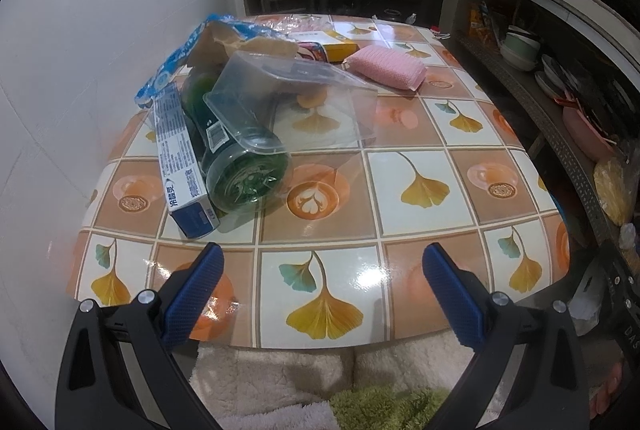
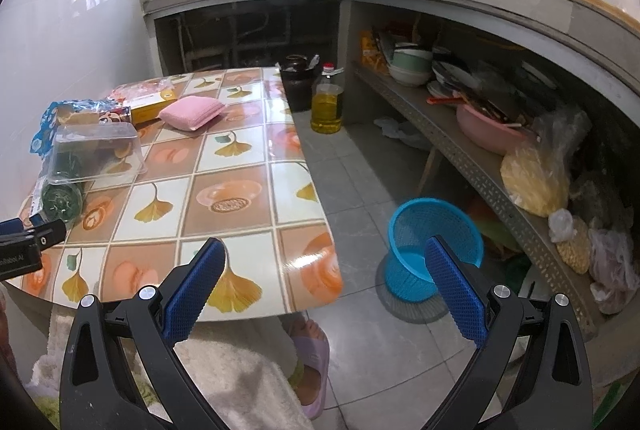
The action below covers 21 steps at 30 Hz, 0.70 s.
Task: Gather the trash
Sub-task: 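Grasp the toothpaste box with the left tool while the right tool grasps the clear container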
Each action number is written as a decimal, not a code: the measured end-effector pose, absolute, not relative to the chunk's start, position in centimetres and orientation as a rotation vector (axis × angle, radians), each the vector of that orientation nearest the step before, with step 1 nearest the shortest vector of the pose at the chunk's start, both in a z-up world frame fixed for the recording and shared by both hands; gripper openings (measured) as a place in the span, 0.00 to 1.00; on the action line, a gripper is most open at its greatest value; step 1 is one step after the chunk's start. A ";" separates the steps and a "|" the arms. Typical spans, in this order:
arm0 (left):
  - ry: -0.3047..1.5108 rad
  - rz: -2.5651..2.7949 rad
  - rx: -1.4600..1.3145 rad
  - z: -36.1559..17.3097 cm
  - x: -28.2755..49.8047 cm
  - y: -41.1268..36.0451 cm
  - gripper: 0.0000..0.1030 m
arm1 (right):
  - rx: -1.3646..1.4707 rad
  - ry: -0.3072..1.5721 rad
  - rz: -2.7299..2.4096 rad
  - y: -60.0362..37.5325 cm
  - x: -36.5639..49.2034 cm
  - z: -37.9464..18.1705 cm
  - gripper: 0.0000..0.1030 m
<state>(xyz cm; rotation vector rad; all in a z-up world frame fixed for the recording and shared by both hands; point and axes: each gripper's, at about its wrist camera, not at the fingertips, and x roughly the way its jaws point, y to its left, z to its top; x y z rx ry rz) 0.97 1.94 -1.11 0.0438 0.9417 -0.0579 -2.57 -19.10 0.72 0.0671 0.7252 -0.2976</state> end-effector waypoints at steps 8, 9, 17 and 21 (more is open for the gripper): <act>0.930 -0.081 0.026 -1.2 2.0 2.6 0.95 | 0.065 0.716 -0.233 -17.3 -0.4 0.9 0.93; 0.928 -0.083 0.027 -1.1 2.2 2.6 0.95 | 0.062 0.717 -0.210 -16.6 0.3 0.8 0.93; 0.893 -0.097 0.031 -0.4 2.9 3.3 0.95 | 0.050 0.709 -0.144 -15.6 2.4 1.2 0.93; 0.843 -0.105 0.036 0.7 3.4 3.9 0.95 | 0.068 0.680 -0.120 -15.4 3.2 2.1 0.93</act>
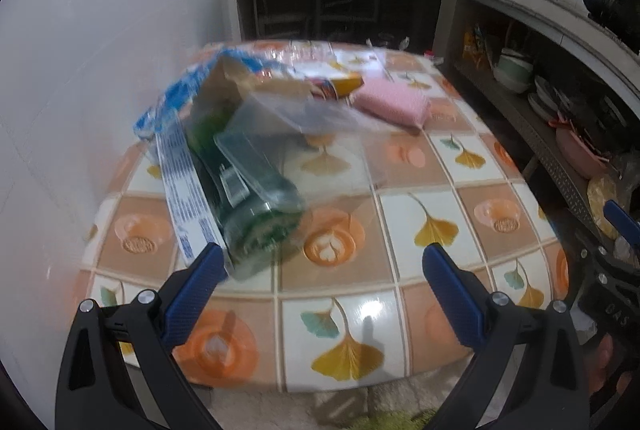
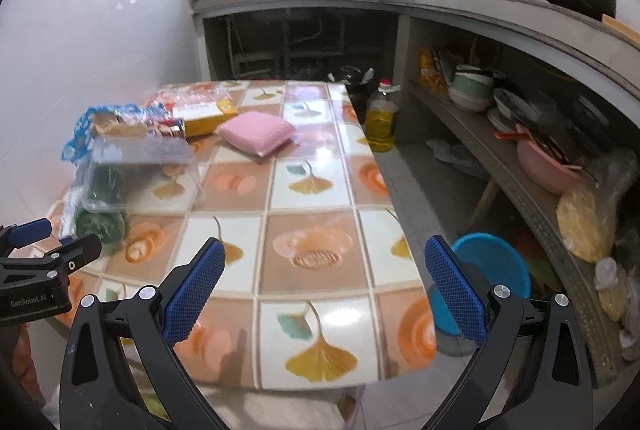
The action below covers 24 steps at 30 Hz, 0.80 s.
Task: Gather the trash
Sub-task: 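Grasp the toothpaste box with the left tool while the right tool grasps the clear container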
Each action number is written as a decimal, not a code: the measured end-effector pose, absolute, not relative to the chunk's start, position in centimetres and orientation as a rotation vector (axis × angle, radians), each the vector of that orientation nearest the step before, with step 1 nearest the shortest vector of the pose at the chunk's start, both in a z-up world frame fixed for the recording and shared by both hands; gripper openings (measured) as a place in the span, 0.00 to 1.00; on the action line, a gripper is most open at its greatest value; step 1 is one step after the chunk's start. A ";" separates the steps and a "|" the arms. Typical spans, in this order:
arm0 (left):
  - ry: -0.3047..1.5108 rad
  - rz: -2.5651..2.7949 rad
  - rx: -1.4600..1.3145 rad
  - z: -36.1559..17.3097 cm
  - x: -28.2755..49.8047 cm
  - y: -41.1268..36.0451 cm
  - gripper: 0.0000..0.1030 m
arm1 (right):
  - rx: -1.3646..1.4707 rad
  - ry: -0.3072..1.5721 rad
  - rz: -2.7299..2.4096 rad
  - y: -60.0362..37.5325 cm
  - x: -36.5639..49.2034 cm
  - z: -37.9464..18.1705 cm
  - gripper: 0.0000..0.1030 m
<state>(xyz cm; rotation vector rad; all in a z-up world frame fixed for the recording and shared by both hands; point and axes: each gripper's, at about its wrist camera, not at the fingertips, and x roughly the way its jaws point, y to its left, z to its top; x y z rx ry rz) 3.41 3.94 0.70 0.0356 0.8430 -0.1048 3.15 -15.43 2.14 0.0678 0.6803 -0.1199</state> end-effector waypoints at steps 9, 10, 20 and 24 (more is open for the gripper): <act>0.782 -0.190 0.015 2.5 4.7 7.2 0.95 | 0.122 0.619 0.023 -13.7 6.2 4.0 0.93; 0.764 -0.219 -0.002 2.5 4.7 7.8 0.95 | 0.129 0.616 0.042 -13.5 6.5 4.2 0.93; 0.657 -0.281 -0.121 2.9 5.8 12.1 0.95 | 0.412 0.781 0.308 -12.2 10.8 3.3 0.93; 0.636 -0.402 -0.191 3.9 7.8 13.2 0.95 | 0.592 0.855 0.406 -11.8 12.3 2.4 0.93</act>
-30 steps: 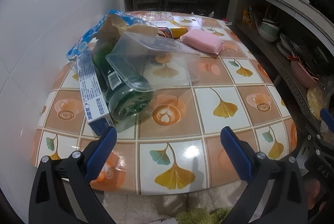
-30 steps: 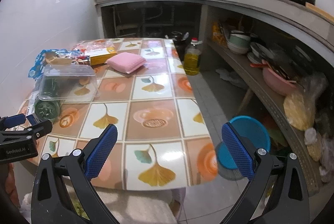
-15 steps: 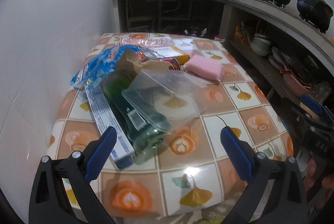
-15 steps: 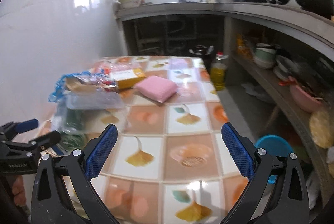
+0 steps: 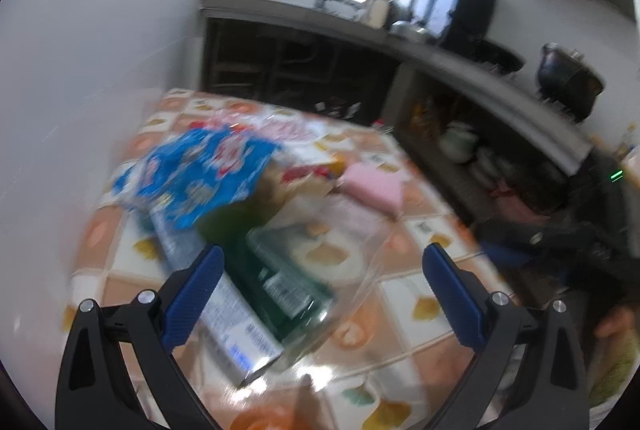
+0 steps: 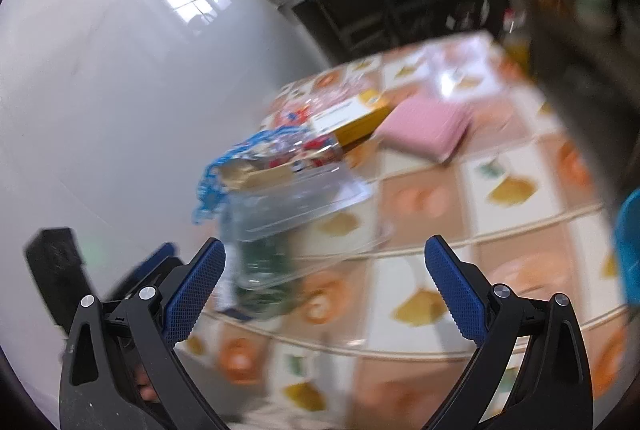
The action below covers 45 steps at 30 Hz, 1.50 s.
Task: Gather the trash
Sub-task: 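Grasp the toothpaste box with the left tool while the right tool grasps the clear container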
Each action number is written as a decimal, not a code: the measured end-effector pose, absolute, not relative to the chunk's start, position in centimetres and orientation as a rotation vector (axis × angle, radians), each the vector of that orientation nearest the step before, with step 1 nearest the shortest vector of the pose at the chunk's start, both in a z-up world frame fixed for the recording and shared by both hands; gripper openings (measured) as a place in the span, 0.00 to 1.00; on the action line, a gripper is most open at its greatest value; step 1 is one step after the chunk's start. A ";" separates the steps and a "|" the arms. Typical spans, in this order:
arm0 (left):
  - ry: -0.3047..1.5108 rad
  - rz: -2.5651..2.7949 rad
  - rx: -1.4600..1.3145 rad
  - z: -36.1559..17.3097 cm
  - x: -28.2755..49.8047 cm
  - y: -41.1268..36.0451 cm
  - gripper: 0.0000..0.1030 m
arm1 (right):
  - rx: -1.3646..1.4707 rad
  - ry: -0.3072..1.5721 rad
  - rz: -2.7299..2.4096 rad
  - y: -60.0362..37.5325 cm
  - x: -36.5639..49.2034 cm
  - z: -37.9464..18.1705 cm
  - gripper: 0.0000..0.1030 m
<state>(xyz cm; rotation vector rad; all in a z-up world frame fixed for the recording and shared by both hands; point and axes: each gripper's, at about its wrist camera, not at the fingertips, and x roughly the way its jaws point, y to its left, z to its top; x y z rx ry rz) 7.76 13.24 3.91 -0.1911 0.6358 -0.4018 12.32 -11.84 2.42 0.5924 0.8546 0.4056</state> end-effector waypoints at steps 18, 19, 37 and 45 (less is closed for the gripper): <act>0.888 -0.632 -0.292 2.0 14.6 10.0 0.95 | 1.121 1.041 0.544 -14.1 17.3 -2.8 0.92; 0.906 -0.676 -0.302 1.9 14.2 9.4 0.95 | 1.123 1.035 0.539 -14.8 17.0 -2.8 0.93; 1.015 -0.914 -0.165 0.0 5.7 3.3 0.95 | 0.971 1.061 0.305 -18.3 16.2 -2.3 0.92; 0.917 -0.676 -0.228 0.9 6.4 9.8 0.95 | 0.829 1.242 0.015 -13.4 21.3 -3.9 0.92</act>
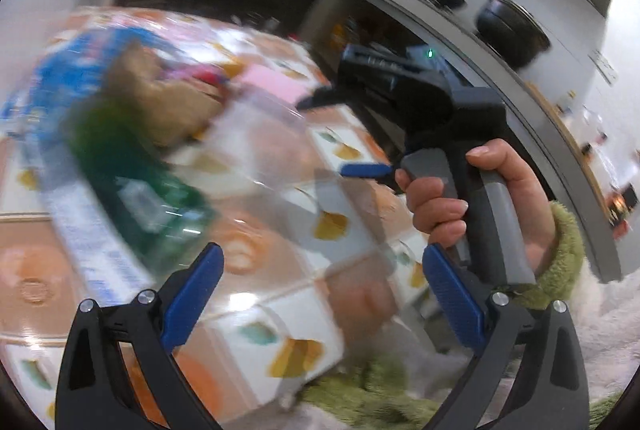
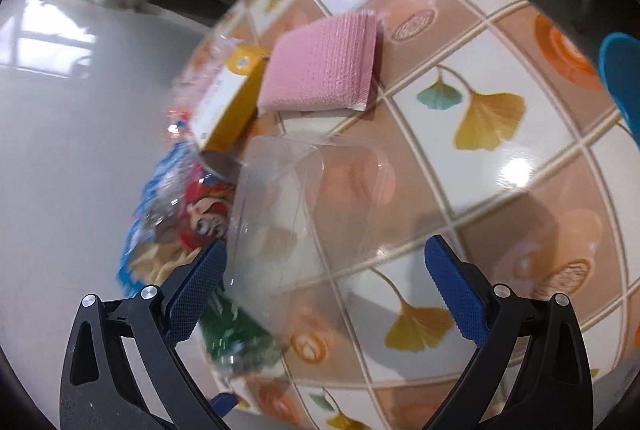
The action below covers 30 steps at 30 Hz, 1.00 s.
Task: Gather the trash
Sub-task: 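Grasp the toothpaste box with the left tool while the right tool grasps the clear container, then lift the toothpaste box with the left tool while the right tool lifts the clear container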
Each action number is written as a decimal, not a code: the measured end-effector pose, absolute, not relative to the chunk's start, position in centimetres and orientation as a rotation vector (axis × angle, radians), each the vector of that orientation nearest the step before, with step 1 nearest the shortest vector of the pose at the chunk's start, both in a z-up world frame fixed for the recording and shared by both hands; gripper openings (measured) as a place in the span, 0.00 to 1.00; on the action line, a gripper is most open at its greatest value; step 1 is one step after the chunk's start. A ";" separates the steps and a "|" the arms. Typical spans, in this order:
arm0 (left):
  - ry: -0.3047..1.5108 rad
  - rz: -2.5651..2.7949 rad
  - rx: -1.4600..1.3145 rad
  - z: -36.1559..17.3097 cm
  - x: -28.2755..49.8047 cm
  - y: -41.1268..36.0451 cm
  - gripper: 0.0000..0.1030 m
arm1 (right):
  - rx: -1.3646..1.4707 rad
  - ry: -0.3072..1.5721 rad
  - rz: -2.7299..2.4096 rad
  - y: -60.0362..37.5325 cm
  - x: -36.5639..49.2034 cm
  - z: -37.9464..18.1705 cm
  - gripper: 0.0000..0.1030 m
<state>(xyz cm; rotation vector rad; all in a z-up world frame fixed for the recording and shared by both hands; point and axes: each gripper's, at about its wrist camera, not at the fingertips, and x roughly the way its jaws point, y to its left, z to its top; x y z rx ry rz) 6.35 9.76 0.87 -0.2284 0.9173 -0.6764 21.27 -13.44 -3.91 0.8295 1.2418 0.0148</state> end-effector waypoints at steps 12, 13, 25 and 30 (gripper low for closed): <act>0.868 -0.408 -0.225 1.5 7.1 15.3 0.95 | 0.739 1.315 -0.136 -9.5 25.0 -5.3 0.92; 0.865 -0.387 -0.221 1.4 6.8 15.8 0.95 | 0.728 1.311 -0.134 -9.4 25.1 -5.3 0.92; 0.952 -0.155 -0.217 -0.7 9.1 18.1 0.64 | 0.626 1.284 -0.080 -8.2 26.1 -5.5 0.93; 0.980 -0.120 -0.212 -1.4 10.0 18.3 0.60 | 0.538 1.279 0.020 -8.7 26.1 -5.4 0.92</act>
